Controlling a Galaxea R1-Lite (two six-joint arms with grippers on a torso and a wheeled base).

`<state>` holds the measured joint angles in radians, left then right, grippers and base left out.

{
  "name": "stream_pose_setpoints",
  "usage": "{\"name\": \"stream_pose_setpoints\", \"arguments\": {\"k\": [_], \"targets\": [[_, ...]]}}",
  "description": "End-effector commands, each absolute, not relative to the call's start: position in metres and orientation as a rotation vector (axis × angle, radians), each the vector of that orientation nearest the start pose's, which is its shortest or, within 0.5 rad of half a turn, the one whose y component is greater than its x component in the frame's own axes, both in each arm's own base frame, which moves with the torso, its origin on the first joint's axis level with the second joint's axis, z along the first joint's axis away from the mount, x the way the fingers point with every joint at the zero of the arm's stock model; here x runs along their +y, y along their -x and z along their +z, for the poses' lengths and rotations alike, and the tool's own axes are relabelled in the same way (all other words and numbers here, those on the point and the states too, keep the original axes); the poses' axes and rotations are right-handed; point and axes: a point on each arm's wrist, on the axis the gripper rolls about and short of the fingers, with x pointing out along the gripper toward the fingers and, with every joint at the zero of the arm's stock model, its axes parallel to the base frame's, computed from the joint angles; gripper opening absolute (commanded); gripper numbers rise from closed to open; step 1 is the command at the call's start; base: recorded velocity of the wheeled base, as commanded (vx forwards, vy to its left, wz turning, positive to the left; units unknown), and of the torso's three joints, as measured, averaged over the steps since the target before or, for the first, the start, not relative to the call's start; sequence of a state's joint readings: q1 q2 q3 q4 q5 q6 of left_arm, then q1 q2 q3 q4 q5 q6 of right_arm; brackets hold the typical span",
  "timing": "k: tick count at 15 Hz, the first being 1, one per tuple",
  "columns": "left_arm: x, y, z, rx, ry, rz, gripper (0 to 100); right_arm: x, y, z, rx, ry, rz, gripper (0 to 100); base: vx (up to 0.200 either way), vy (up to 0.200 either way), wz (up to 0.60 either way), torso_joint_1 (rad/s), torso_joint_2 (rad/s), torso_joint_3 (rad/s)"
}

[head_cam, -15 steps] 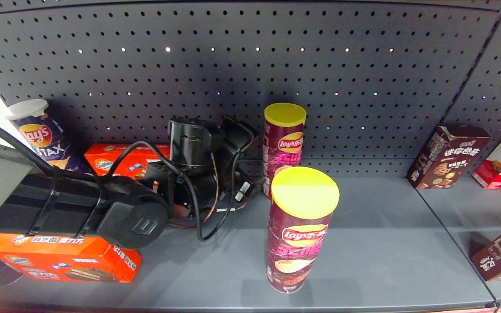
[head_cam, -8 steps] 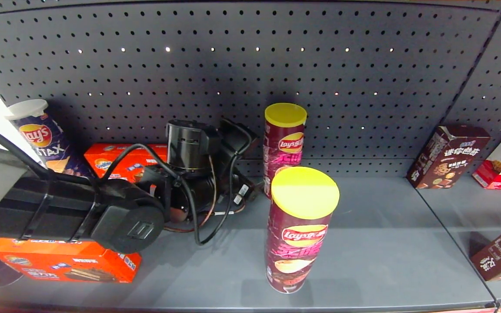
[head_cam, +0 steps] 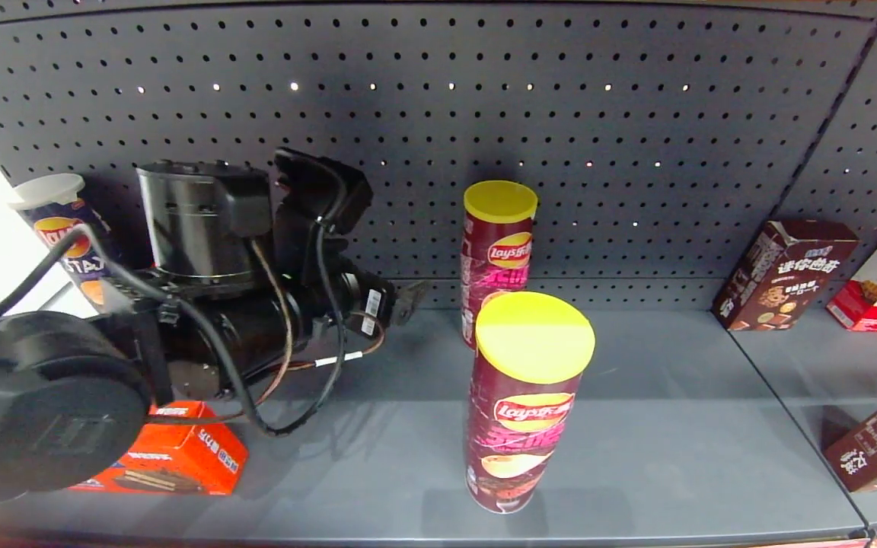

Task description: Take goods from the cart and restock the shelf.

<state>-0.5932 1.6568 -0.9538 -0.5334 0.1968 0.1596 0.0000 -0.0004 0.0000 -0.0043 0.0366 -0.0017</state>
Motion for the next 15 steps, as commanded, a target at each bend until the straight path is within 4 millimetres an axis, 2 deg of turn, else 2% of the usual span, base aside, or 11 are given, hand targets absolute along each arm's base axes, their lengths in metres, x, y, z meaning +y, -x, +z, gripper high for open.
{"name": "stream_pose_setpoints", "arguments": {"k": [1, 3, 4, 5, 6, 8, 9, 11, 13, 15], "targets": [[-0.161, -0.211, 0.254, 0.039, -0.152, -0.464, 100, 0.001, 0.023, 0.076, -0.005, 0.003, 0.037, 100, 0.000, 0.000, 0.00, 0.000, 0.00, 0.000], [-0.142, -0.187, 0.259, 0.008, -0.143, -0.468, 100, 0.001, 0.023, 0.076, -0.005, 0.002, 0.037, 100, 0.000, 0.000, 0.00, 0.000, 0.00, 0.000], [-0.128, -0.164, 0.263, -0.020, -0.127, -0.482, 100, 0.001, 0.023, 0.076, -0.005, 0.002, 0.037, 100, 0.000, 0.000, 0.00, 0.000, 0.00, 0.000], [-0.127, -0.161, 0.264, -0.025, -0.126, -0.484, 100, 0.001, 0.023, 0.076, -0.005, 0.002, 0.037, 100, 0.000, 0.000, 0.00, 0.000, 0.00, 0.000], [-0.124, -0.145, 0.267, -0.053, -0.115, -0.520, 100, 0.001, 0.023, 0.076, -0.005, 0.002, 0.037, 100, 0.000, 0.000, 0.00, 0.000, 0.00, 0.000], [-0.118, -0.127, 0.260, -0.063, -0.111, -0.568, 100, 0.001, 0.023, 0.076, -0.005, 0.002, 0.037, 100, 0.000, 0.000, 0.00, 0.000, 0.00, 0.000], [-0.113, -0.111, 0.252, -0.059, -0.105, -0.613, 100, 0.001, 0.023, 0.076, -0.005, 0.002, 0.037, 100, 0.000, 0.000, 0.00, 0.000, 0.00, 0.000], [-0.088, -0.084, 0.230, -0.060, -0.105, -0.634, 100, 0.001, 0.023, 0.076, -0.005, 0.002, 0.037, 100, 0.000, 0.000, 0.00, 0.000, 0.00, 0.000], [-0.070, -0.069, 0.211, -0.080, -0.097, -0.628, 100, 0.001, 0.023, 0.076, -0.005, 0.002, 0.037, 100, 0.000, 0.000, 0.00, 0.000, 0.00, 0.000], [-0.044, -0.054, 0.185, -0.104, -0.096, -0.540, 100, 0.001, 0.023, 0.076, -0.005, 0.002, 0.037, 100, 0.000, 0.000, 0.00, 0.000, 0.00, 0.000]]}}
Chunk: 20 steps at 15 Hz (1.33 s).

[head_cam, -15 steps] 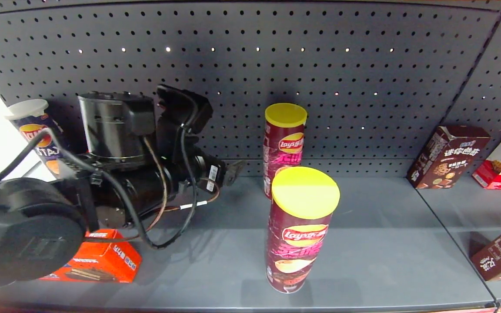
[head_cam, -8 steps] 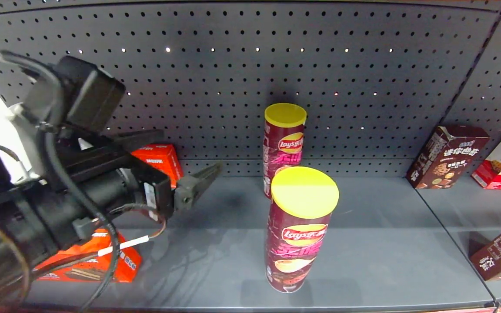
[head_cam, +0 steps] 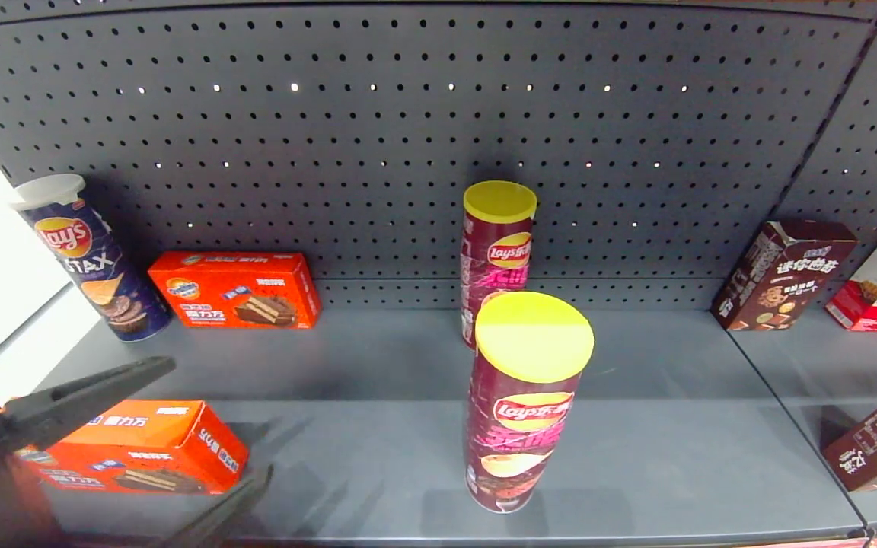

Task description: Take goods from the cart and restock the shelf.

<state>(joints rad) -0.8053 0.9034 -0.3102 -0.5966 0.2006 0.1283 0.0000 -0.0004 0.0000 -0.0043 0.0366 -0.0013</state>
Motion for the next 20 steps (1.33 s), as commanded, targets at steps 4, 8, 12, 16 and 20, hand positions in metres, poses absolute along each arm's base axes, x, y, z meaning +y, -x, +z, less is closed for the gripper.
{"name": "stream_pose_setpoints", "arguments": {"k": [4, 8, 12, 16, 20], "targets": [[-0.011, -0.022, 0.146, -0.199, -0.106, -0.447, 100, 0.001, 0.023, 0.076, -0.005, 0.002, 0.037, 100, 0.000, 0.000, 0.00, 0.000, 0.00, 0.000], [-0.001, 0.007, 0.118, -0.191, -0.122, -0.178, 100, 0.001, 0.023, 0.076, -0.005, 0.002, 0.037, 100, 0.000, 0.000, 0.00, 0.000, 0.00, 0.000], [-0.003, 0.021, 0.090, -0.111, -0.127, -0.106, 100, 0.001, 0.023, 0.076, -0.005, 0.002, 0.037, 100, 0.000, 0.000, 0.00, 0.000, 0.00, 0.000], [-0.003, 0.023, 0.083, -0.071, -0.113, -0.124, 100, 0.001, 0.023, 0.076, -0.005, 0.002, 0.037, 100, 0.000, 0.000, 0.00, 0.000, 0.00, 0.000], [-0.003, 0.023, 0.082, -0.069, -0.102, -0.147, 100, 0.001, 0.023, 0.076, -0.005, 0.002, 0.037, 100, 0.000, 0.000, 0.00, 0.000, 0.00, 0.000]]}}
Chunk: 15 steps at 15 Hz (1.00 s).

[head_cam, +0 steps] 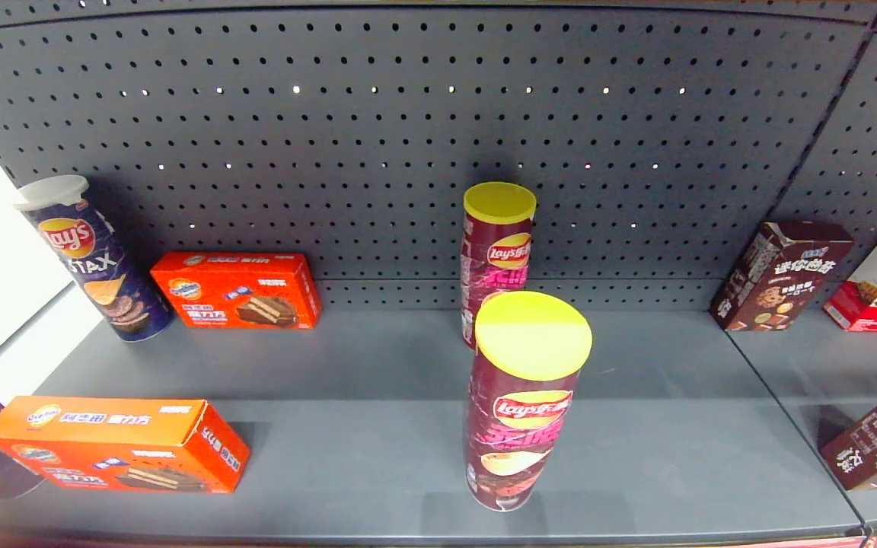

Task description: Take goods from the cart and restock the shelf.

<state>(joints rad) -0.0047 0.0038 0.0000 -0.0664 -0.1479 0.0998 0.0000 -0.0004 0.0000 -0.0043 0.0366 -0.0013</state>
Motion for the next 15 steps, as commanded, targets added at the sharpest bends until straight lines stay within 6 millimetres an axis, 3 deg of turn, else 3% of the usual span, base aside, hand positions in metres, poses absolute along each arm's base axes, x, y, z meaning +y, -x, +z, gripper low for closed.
{"name": "stream_pose_setpoints", "arguments": {"k": [1, 4, 5, 9, 15], "targets": [[-0.0034, 0.0231, 0.0826, -0.075, -0.121, -0.155, 100, 0.0008, 0.0228, 0.0760, -0.005, 0.002, 0.037, 100, 0.000, 0.000, 0.00, 0.000, 0.00, 0.000], [0.0032, 0.0228, 0.0787, -0.029, 0.025, 0.135, 100, 0.0008, 0.0228, 0.0760, -0.005, 0.002, 0.037, 100, 0.000, 0.000, 0.00, 0.000, 0.00, 0.000], [0.0035, 0.0229, 0.0781, -0.025, 0.052, 0.151, 100, 0.0008, 0.0228, 0.0760, -0.005, 0.002, 0.037, 100, 0.000, 0.000, 0.00, 0.000, 0.00, 0.000], [-0.0012, 0.0226, 0.0762, -0.004, -0.041, -0.063, 100, 0.0008, 0.0228, 0.0760, -0.005, 0.002, 0.037, 100, 0.000, 0.000, 0.00, 0.000, 0.00, 0.000], [-0.0013, 0.0226, 0.0757, 0.000, -0.051, -0.069, 100, 0.0008, 0.0228, 0.0760, -0.005, 0.003, 0.037, 100, 0.000, 0.000, 0.00, 0.000, 0.00, 0.000]]}}
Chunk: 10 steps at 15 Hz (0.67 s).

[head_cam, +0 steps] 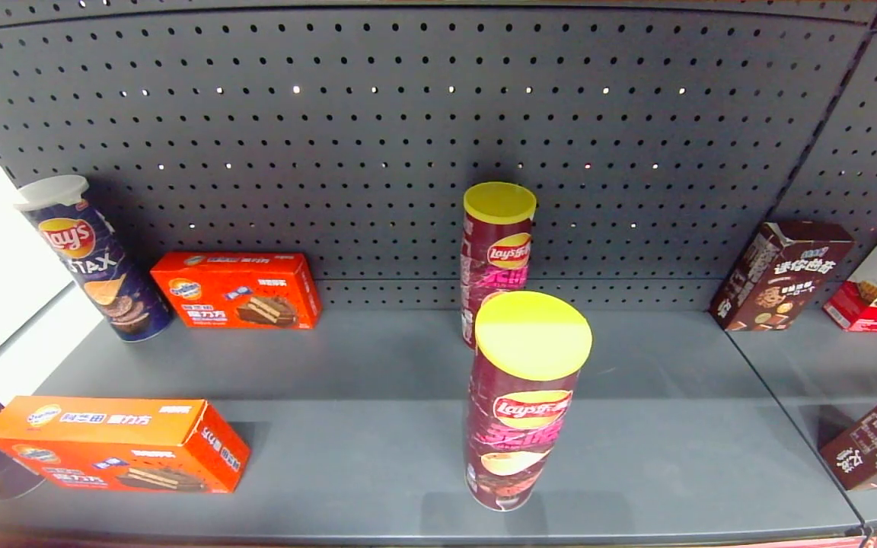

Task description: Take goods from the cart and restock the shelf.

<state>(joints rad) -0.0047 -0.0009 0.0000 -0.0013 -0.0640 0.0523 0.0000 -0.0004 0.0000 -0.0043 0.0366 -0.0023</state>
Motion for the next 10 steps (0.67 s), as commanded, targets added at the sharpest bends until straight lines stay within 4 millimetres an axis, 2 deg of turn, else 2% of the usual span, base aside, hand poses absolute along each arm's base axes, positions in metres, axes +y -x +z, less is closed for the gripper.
{"name": "stream_pose_setpoints", "arguments": {"k": [1, 10], "targets": [[-0.0014, 0.0226, 0.0757, -0.001, -0.057, -0.074, 100, 0.0008, 0.0228, 0.0760, -0.005, 0.003, 0.037, 100, 0.000, 0.000, 0.00, 0.000, 0.00, 0.000], [-0.0013, 0.0226, 0.0757, 0.000, -0.055, -0.069, 100, 0.0008, 0.0228, 0.0760, -0.005, 0.002, 0.037, 100, 0.000, 0.000, 0.00, 0.000, 0.00, 0.000]]}}
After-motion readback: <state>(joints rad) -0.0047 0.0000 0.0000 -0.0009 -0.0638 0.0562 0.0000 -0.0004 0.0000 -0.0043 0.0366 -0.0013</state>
